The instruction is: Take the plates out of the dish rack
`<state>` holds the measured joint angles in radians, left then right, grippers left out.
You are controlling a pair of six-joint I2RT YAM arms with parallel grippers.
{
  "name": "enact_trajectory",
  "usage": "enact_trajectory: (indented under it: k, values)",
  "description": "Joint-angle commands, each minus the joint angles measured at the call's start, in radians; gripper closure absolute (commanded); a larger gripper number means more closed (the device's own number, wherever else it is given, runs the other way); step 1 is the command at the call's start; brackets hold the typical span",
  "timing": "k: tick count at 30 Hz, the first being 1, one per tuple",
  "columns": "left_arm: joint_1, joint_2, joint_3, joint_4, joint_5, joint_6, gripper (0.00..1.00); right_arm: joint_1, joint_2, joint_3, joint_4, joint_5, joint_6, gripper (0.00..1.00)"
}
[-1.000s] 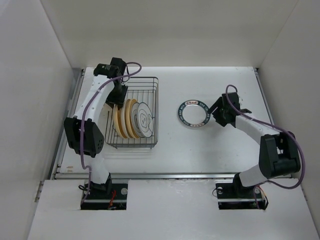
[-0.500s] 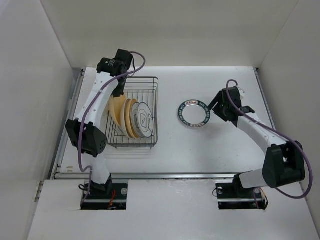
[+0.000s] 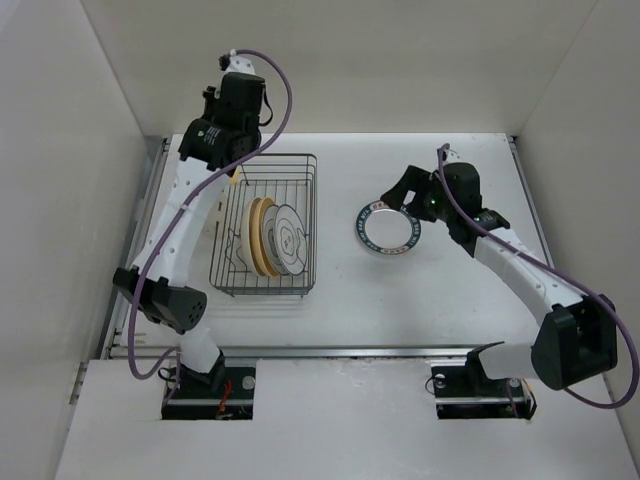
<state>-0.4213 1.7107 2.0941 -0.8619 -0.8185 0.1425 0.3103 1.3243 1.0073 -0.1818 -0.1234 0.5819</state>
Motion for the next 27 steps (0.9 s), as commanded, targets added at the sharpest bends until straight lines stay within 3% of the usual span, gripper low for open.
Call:
enact_trajectory:
  k: [1,4,7,12,13,15,21,23,25,26,27]
  values:
    - [0.004,-0.086,0.038,0.178,0.043,-0.030,1.00,0.012,-0.013,0.043,0.198,-0.205,-0.028,0.11]
    - [0.004,-0.054,0.110,0.098,0.210,-0.111,1.00,0.021,0.029,0.091,0.234,-0.215,-0.004,0.11]
    - [0.004,-0.031,0.098,0.041,0.465,-0.155,1.00,0.021,0.062,0.131,0.275,-0.257,0.009,0.11]
    - [0.082,-0.011,0.026,0.011,1.055,-0.234,1.00,0.021,0.153,0.178,0.338,-0.369,0.082,0.11]
    - [0.091,-0.011,0.009,0.020,1.112,-0.235,1.00,0.021,0.170,0.178,0.367,-0.398,0.093,0.11]
    - [0.092,-0.011,-0.012,0.020,1.211,-0.235,1.00,0.021,0.214,0.178,0.415,-0.430,0.117,0.13]
    - [0.092,0.010,-0.039,0.001,1.312,-0.235,1.00,0.021,0.291,0.139,0.499,-0.487,0.162,0.13]
    - [0.092,0.020,-0.049,0.001,1.346,-0.235,1.00,0.021,0.312,0.139,0.509,-0.487,0.173,0.17]
    - [0.092,0.030,-0.059,0.001,1.364,-0.235,1.00,0.021,0.355,0.151,0.518,-0.513,0.185,0.26]
    - [0.092,0.039,-0.059,0.001,1.374,-0.235,1.00,0.021,0.371,0.160,0.518,-0.527,0.196,0.43]
    - [0.092,0.052,-0.059,-0.009,1.383,-0.235,1.00,0.021,0.384,0.160,0.547,-0.556,0.196,0.52]
